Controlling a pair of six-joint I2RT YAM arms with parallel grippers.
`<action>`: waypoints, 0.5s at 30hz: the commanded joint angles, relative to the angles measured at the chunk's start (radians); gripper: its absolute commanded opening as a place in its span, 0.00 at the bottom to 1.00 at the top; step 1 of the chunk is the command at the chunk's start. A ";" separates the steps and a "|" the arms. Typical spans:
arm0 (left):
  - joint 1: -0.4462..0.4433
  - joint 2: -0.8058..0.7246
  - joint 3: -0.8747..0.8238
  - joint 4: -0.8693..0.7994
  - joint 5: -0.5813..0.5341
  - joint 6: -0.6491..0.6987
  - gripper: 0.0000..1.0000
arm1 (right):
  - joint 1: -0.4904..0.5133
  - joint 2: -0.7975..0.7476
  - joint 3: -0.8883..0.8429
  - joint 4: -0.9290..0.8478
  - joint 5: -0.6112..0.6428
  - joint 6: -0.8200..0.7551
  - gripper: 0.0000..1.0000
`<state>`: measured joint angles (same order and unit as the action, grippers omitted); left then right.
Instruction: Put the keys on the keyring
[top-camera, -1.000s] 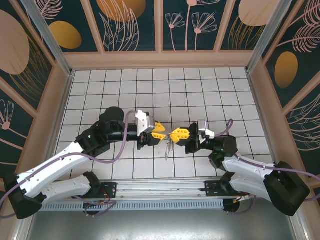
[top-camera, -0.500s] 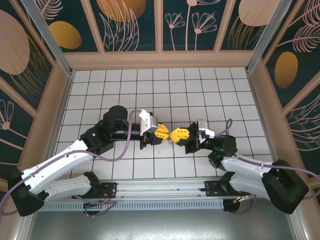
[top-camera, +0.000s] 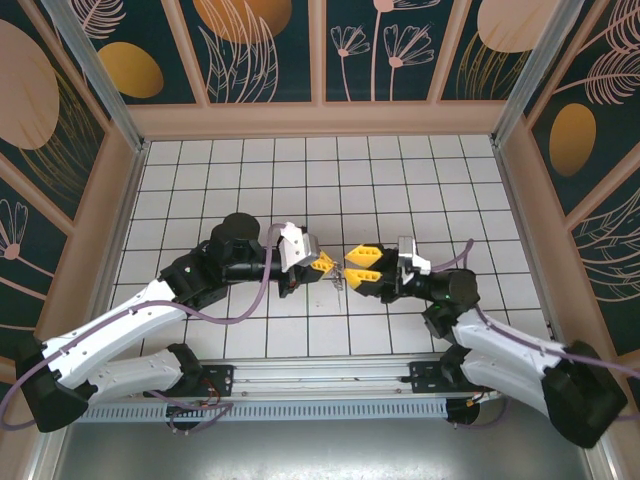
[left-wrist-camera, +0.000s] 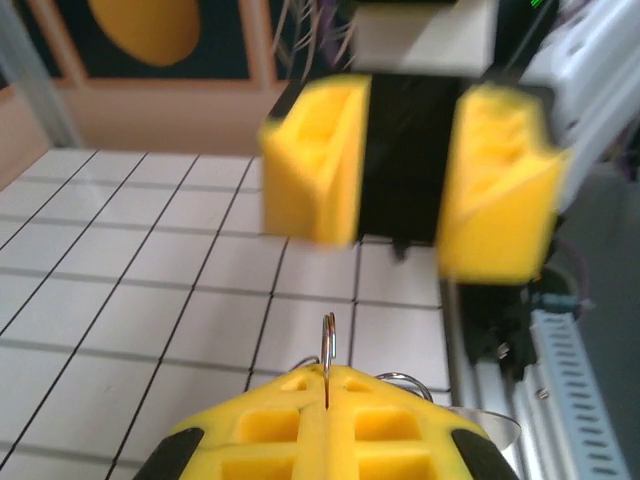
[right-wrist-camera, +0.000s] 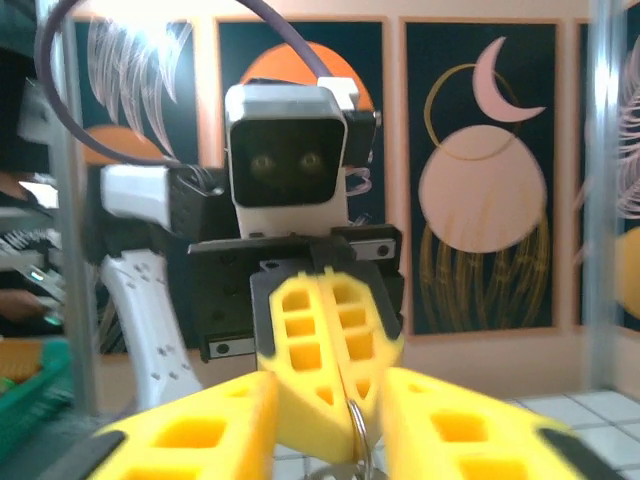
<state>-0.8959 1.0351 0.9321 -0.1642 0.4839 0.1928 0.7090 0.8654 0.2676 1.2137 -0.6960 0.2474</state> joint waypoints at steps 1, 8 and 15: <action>0.003 -0.018 0.034 -0.088 -0.144 0.086 0.00 | -0.003 -0.136 0.076 -0.424 0.100 -0.201 0.38; 0.002 0.009 0.078 -0.162 -0.190 0.159 0.00 | -0.003 -0.156 0.187 -0.787 0.168 -0.370 0.37; 0.003 0.032 0.110 -0.218 -0.159 0.190 0.00 | 0.022 -0.029 0.242 -0.867 0.172 -0.432 0.36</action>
<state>-0.8959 1.0615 1.0065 -0.3489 0.3130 0.3466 0.7158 0.8143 0.4572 0.4339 -0.5457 -0.1204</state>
